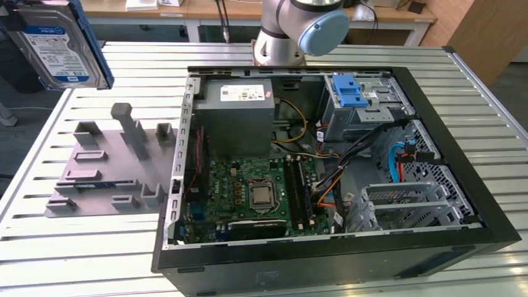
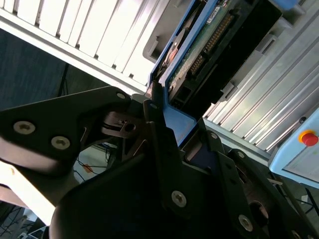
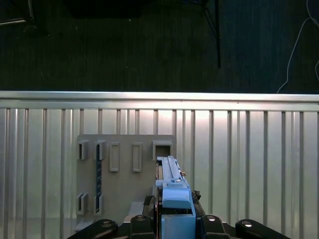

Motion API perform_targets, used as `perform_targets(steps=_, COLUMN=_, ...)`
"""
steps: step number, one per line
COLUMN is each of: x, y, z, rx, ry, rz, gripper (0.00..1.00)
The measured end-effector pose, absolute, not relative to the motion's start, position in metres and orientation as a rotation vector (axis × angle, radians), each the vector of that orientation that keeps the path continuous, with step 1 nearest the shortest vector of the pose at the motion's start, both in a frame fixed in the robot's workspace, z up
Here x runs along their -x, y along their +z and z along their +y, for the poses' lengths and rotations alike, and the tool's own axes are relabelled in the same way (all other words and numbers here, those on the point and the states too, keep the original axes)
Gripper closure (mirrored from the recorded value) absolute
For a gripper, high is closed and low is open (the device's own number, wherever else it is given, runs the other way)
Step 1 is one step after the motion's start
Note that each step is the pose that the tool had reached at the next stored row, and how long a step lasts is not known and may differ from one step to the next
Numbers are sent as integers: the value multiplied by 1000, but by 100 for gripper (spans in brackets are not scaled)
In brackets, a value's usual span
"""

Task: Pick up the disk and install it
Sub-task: 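Pick up the disk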

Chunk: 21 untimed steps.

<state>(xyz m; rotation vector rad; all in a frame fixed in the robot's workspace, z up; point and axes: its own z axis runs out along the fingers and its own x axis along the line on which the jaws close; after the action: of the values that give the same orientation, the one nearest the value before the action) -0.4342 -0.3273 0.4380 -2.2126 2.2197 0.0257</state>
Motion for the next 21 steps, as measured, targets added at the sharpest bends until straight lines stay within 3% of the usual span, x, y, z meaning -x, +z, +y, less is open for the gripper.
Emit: perform_targets(steps=21, x=434, y=446, z=-327, rx=2212, ry=26, rz=2220, gripper=64)
